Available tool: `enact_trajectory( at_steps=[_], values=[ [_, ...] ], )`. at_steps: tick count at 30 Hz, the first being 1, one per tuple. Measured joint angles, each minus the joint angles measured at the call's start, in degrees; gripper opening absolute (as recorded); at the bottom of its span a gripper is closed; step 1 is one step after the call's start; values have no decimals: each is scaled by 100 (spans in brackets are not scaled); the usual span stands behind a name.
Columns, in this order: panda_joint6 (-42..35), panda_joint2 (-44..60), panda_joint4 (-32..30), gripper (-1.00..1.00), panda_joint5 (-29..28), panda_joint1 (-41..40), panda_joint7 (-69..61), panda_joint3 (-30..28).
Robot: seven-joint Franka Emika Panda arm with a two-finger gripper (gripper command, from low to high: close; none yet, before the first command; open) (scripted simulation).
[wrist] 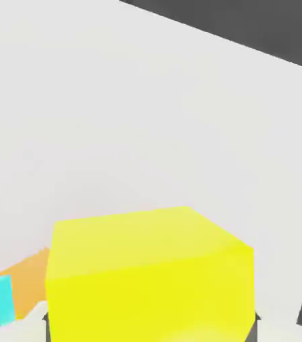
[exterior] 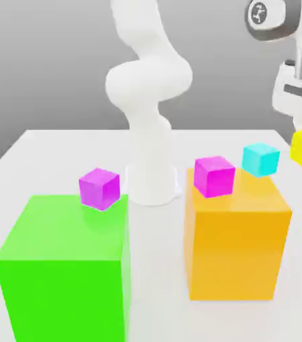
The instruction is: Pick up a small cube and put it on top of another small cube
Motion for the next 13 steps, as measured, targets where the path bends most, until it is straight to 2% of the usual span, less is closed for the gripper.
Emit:
enact_trajectory(
  at_steps=[6,10,11,13],
  values=[
    [-1076,-1235,-406,-100,-110,-296,1161,401],
    [-476,-1150,-978,-100,-91,-375,1351,492],
    [-281,-1089,-1115,100,-88,-374,1355,496],
    [-281,-1089,-1115,100,-88,-374,1355,496]
  ],
)
